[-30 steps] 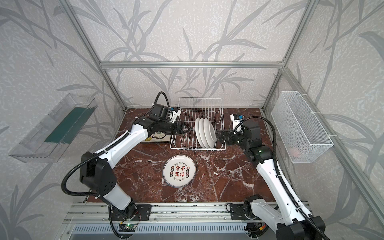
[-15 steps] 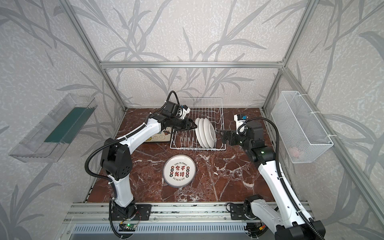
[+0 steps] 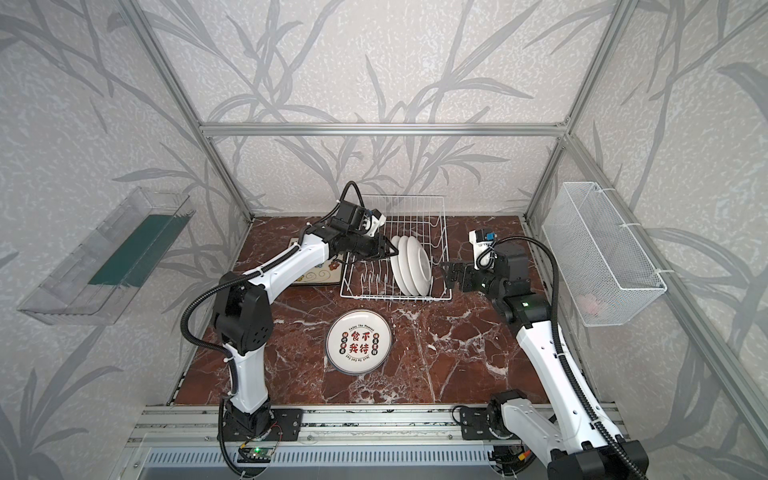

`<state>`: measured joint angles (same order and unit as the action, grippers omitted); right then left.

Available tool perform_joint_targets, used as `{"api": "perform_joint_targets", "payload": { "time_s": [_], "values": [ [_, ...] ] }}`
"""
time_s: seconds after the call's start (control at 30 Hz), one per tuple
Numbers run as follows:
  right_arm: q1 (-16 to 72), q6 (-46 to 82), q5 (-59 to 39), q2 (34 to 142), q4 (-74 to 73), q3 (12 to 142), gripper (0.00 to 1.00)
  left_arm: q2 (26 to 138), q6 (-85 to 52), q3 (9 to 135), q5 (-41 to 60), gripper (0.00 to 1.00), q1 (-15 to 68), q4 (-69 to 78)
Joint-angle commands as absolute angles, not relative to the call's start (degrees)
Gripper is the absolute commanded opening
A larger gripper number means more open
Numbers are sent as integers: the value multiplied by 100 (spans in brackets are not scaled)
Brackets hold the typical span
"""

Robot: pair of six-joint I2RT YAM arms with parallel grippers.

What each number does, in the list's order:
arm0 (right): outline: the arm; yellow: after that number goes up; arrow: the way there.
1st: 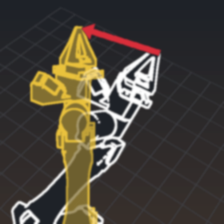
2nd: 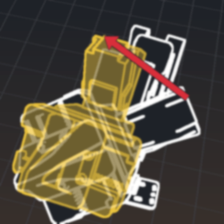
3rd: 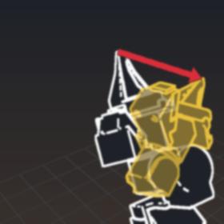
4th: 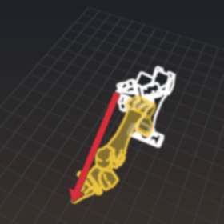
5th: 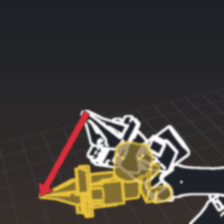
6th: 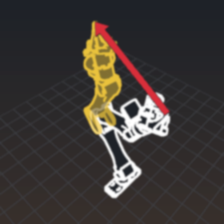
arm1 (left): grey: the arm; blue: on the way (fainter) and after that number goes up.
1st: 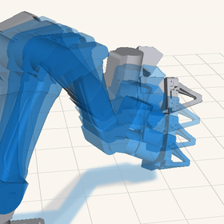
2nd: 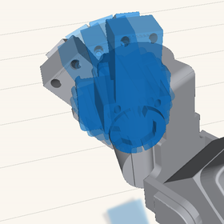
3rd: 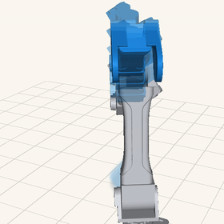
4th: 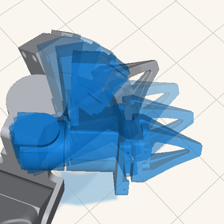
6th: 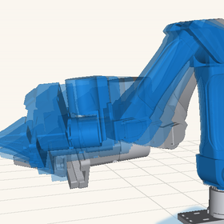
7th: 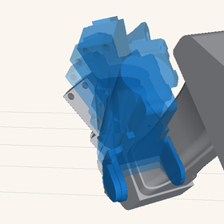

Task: Unload the plates from the dish rack
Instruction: 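Move the left gripper back over the rack to the next standing plate, then close the left gripper on the orange sunburst plate's rim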

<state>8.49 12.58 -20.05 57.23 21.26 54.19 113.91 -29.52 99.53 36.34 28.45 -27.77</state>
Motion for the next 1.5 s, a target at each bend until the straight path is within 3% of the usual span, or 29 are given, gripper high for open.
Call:
{"api": "perform_joint_targets", "payload": {
  "time_s": [0.0, 0.47, 0.67, 0.8, 0.93, 1.47],
  "values": [
    [809, 1292, -2108, 5741, 2065, 5370, 99, 11565, -3003, 10077, 3623, 34, 2901, -2971],
    [787, 1335, -2192, 5844, 1973, 5326, 99, 11198, -3190, 9961, 3489, 35, 2908, -2972],
    [783, 1353, -2214, 5854, 1948, 5291, 99, 11002, -3183, 9879, 3341, 47, 2907, -2966],
    [782, 1375, -2254, 5862, 1925, 5279, 99, 11003, -3147, 9864, 3228, 40, 2909, -3015],
    [773, 1387, -2266, 5847, 1942, 5291, 99, 11006, -3158, 9870, 3217, 23, 2905, -2998],
    [765, 1367, -2251, 5818, 1958, 5273, 99, 11342, -3178, 10055, 3259, 23, 2946, -3103]
  ]
}}
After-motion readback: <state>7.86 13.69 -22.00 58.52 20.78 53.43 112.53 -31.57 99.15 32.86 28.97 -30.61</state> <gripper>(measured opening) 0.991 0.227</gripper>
